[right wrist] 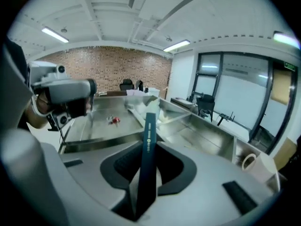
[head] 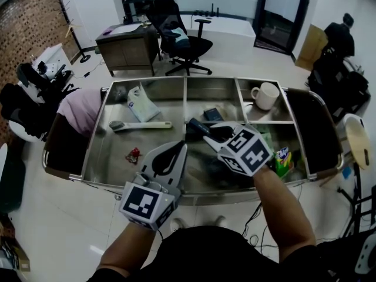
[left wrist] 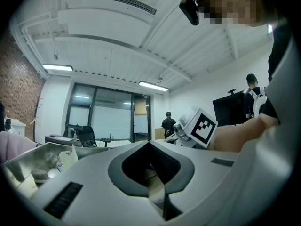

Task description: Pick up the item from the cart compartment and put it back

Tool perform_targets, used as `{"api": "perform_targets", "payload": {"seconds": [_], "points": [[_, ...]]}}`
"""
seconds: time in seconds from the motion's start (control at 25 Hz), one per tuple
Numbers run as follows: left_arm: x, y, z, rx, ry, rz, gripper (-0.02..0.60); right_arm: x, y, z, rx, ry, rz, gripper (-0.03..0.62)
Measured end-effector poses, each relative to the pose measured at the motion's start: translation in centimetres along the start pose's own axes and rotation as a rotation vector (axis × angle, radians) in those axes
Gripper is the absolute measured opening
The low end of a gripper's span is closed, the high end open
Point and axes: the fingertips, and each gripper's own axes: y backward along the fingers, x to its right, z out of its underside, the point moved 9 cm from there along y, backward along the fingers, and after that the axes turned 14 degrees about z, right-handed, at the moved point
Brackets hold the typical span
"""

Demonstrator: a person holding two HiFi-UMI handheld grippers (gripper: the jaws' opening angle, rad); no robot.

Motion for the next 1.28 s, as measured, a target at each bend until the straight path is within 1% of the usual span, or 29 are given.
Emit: {"api": "perform_targets", "payload": {"seconds": [0.24,0.44,0.72,0.84,1.0,1.12,1.28], "points": [[0.1,-0.1,-0.2,0.004,-0.002,0.001,0.0,1.1,3.8,-1.3,0.203,-0.165,0.02,0.1],[0.0,-0.1,-0.4,0.008,-0.007,0.003,0.0,1.1,6.6,-1.8,0.332,-0.213,0.028,0.1],[0.2,-0.3,-0.5,0.015,-0.004,0.01,0.0,0.9,10.1,-1.8,0.449,-0.261,0.047,0.1],[0.4,-0.4,-0.6,0.02,0.0,0.016,0.0,0.7,11.5,-1.4,0.493,-0.284,0.072,0.1],[0.7,-0.4,-0.9,0.029,-0.002,0.019,0.0,0.8,13.6,-0.4,0.573,-0.331,0.117,0.1],[0.6,-0.4,-1.0,0.048,0.0,0.024,0.0,0.4,15.0,0.7,0.626,-0.382,0.123,0.1],[0.7,-0.4,-1.1,0.053,-0.002,0.029,0.0,0.1,15.9,2.6,0.653,-0.425,0.146,0.1]]}}
